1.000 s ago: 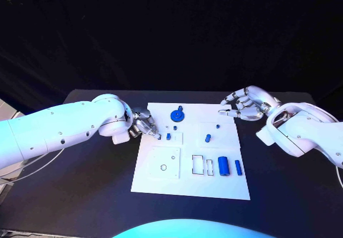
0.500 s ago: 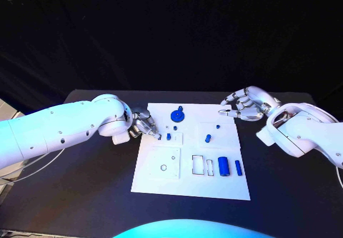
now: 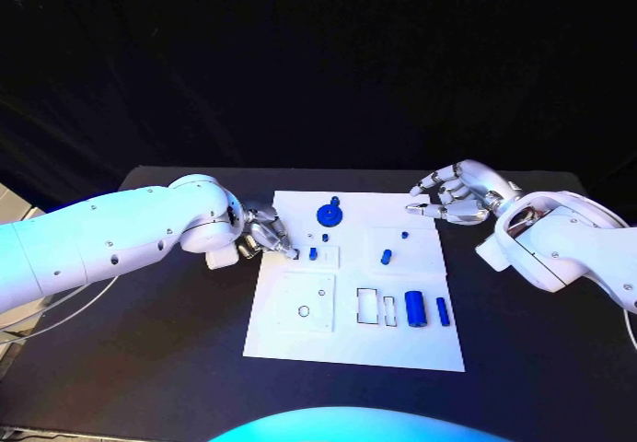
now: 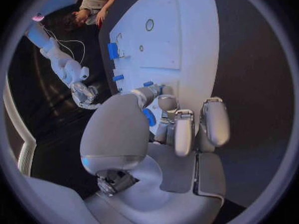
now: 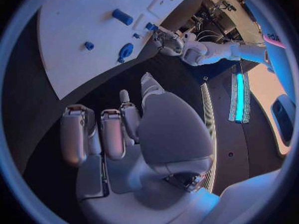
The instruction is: Assemble the parts on the task board
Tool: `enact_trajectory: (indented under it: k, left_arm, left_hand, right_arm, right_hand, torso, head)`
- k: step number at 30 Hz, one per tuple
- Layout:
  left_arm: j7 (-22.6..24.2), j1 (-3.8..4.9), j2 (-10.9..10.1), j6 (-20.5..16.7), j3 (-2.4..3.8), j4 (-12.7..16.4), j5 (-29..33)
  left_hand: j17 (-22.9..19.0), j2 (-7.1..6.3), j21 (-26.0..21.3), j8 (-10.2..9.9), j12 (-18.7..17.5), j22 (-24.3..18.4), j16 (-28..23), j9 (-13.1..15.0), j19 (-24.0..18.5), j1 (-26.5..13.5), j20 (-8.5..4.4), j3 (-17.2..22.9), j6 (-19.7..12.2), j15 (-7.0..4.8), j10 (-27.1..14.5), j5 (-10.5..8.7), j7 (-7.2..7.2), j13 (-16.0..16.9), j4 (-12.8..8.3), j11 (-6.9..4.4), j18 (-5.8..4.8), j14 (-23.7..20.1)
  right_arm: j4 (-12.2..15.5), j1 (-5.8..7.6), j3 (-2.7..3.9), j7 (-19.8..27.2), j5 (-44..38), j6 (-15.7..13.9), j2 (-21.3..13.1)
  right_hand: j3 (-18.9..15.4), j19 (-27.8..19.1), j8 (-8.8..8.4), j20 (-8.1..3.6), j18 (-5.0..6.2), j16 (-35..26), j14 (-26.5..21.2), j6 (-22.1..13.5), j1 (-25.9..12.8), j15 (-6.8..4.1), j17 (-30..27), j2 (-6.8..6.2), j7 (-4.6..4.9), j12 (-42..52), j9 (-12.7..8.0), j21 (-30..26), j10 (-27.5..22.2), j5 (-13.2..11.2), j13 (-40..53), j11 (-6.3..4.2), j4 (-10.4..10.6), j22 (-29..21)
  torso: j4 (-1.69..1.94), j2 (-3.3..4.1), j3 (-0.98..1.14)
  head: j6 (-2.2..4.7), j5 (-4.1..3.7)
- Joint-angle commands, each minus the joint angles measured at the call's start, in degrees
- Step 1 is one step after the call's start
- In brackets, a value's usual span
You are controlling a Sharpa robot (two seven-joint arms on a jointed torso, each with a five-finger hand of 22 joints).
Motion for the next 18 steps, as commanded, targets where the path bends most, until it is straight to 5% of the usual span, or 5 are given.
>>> enact_trajectory:
  k: [1, 10, 18]
  left_arm:
    - [-0.90, -0.03, -0.03, 2.64, 0.01, 0.01, 1.03]
    - [-1.23, -0.03, -0.40, 2.15, 0.02, 0.27, 0.58]
    - [-0.51, -0.04, -0.87, 0.14, 0.03, 0.99, -0.03]
  left_hand:
    - [13.54, -0.43, -0.16, -0.42, 0.19, 0.12, -0.16, -0.35, -0.27, -0.90, 0.27, -0.87, 0.17, 0.50, -0.18, 0.25, 0.40, 0.41, 0.52, 0.33, 0.29, 5.39]
    - [13.82, -1.59, 0.02, -0.67, 0.59, 0.51, -0.01, -1.10, 0.03, -4.42, 0.50, -5.52, 0.89, 0.66, -0.03, 0.27, 0.52, 0.59, 4.56, 0.49, 0.23, 5.49]
    - [13.93, -1.27, 0.10, -0.67, 0.73, 0.70, 0.05, -1.27, 0.16, -5.23, 0.53, -7.95, 1.00, 0.68, 0.02, 0.33, 0.52, 0.74, 4.80, 0.51, 0.19, 5.53]
  right_arm:
    - [0.03, -0.06, 0.00, 0.44, -0.29, 0.28, 0.01]
    - [0.01, -0.13, 0.00, 0.47, -0.29, 0.25, -0.03]
    - [0.00, -0.18, 0.00, 0.50, -0.29, 0.21, -0.04]
  right_hand:
    - [-0.29, 1.67, 0.30, 0.17, 0.63, -0.19, 3.16, -0.22, 0.20, 0.08, 3.49, 0.49, 0.02, 0.18, -0.09, 0.08, 0.21, 0.26, 4.39, -0.20, -0.12, 8.95]
    - [-0.29, 1.67, 0.30, 0.17, 0.63, -0.19, 3.16, -0.22, 0.20, 0.08, 3.49, 0.49, 0.02, 0.18, -0.09, 0.08, 0.21, 0.26, 4.39, -0.20, -0.12, 8.95]
    - [-0.29, 1.67, 0.30, 0.17, 0.63, -0.19, 3.16, -0.22, 0.20, 0.08, 3.49, 0.49, 0.02, 0.18, -0.09, 0.08, 0.21, 0.26, 4.39, -0.20, -0.12, 8.95]
  torso:
    - [-0.02, -0.01, -0.02]
    - [0.00, 0.01, -0.03]
    - [0.02, 0.03, -0.03]
  head:
    - [0.01, 0.02]
    - [0.11, -0.04]
    - [0.16, -0.04]
